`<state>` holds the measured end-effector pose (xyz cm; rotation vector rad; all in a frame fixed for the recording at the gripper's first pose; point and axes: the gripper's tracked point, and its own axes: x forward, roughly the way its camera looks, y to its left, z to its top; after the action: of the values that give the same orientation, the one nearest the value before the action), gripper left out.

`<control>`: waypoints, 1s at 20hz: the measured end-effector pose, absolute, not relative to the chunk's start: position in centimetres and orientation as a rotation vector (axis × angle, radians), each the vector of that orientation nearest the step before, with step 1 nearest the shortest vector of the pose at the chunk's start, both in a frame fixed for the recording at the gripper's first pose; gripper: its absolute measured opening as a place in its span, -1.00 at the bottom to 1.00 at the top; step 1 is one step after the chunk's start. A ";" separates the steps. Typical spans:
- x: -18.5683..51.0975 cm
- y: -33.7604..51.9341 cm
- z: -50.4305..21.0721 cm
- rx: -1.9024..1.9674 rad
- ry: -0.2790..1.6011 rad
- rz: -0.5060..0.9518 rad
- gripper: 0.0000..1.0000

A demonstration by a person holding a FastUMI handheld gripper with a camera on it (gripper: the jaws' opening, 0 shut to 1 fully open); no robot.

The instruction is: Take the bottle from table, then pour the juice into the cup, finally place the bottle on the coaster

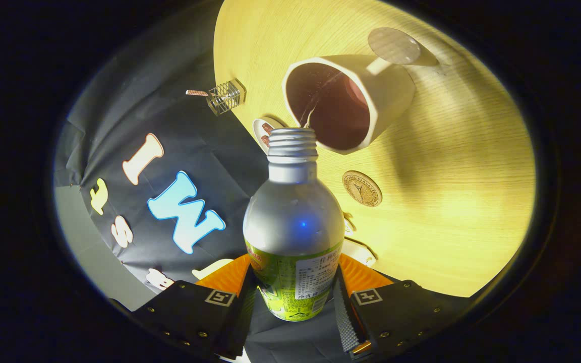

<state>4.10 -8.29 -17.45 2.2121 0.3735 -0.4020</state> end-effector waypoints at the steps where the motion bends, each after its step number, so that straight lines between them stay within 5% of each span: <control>1: 4.1 -8.3 -17.3 2.222 0.369 -0.407 0.39; 20: 4.5 -8.3 -17.5 2.147 0.395 -0.413 0.40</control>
<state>4.54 -8.25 -17.46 2.1468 0.3948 -0.4128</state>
